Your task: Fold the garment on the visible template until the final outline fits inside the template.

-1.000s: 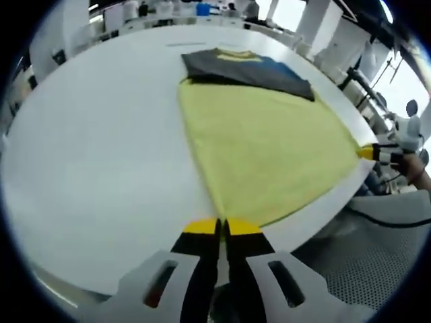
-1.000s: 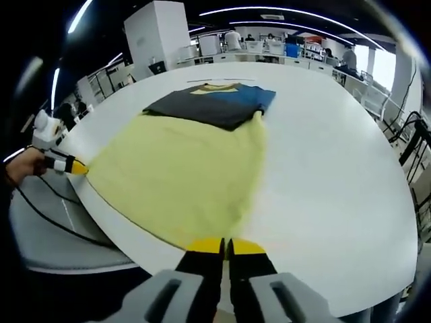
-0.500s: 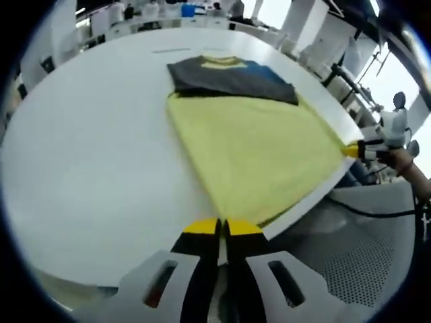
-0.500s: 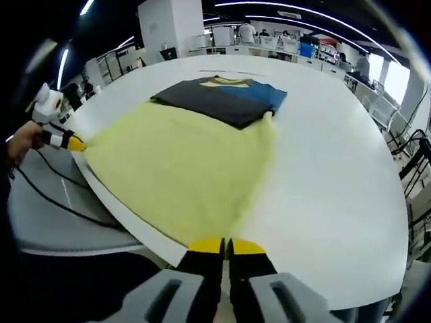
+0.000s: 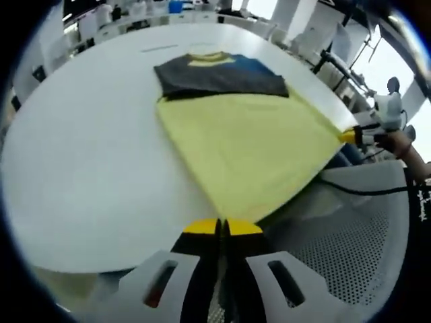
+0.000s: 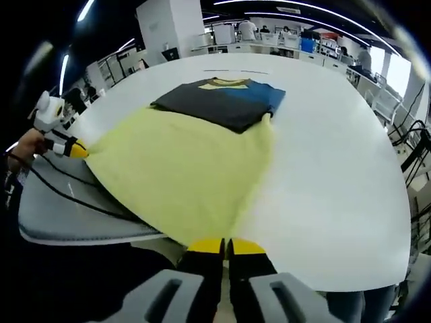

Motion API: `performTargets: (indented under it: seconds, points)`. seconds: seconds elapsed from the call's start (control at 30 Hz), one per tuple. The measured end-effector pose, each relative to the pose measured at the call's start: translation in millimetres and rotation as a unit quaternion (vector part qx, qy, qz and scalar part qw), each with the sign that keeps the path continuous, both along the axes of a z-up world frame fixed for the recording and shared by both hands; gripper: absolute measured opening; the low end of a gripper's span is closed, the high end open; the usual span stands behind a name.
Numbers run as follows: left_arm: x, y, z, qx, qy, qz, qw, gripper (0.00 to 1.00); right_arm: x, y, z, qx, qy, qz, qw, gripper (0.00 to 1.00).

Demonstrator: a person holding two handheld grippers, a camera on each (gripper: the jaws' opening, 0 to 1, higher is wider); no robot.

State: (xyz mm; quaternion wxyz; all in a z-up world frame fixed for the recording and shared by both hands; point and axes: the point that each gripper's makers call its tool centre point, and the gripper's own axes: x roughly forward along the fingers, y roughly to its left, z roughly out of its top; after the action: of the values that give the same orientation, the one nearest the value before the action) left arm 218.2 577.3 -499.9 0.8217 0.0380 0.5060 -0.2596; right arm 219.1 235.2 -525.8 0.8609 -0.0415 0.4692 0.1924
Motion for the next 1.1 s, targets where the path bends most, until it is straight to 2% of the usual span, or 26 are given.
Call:
performTargets:
  seconds: [0.23, 0.53, 0.63, 0.8, 1.1]
  points:
    - [-12.2, -0.8, 4.1, -0.006, 0.009, -0.006, 0.9999, 0.00, -12.0, 0.0, 2.4, -0.003, 0.000, -0.001, 1.0000, 0.00]
    - [-26.8, -2.2, 1.7, 0.013, 0.016, -0.018, 0.9996, 0.00, -22.7, 0.3, 4.5, -0.006, 0.006, 0.000, 1.0000, 0.00]
    - [-28.2, 0.9, 3.6, 0.016, 0.010, -0.017, 0.9997, 0.00, -22.2, -2.5, 4.8, -0.005, 0.006, 0.000, 1.0000, 0.00]
    - [-30.4, -1.6, 12.1, 0.020, -0.001, -0.015, 0.9997, 0.00, -28.5, -0.9, 13.7, -0.006, 0.003, 0.005, 1.0000, 0.00]
    - [-38.0, -2.5, 37.3, -0.006, -0.018, -0.001, 0.9998, 0.00, -34.9, -4.9, 35.8, -0.013, -0.007, 0.006, 0.9999, 0.00]
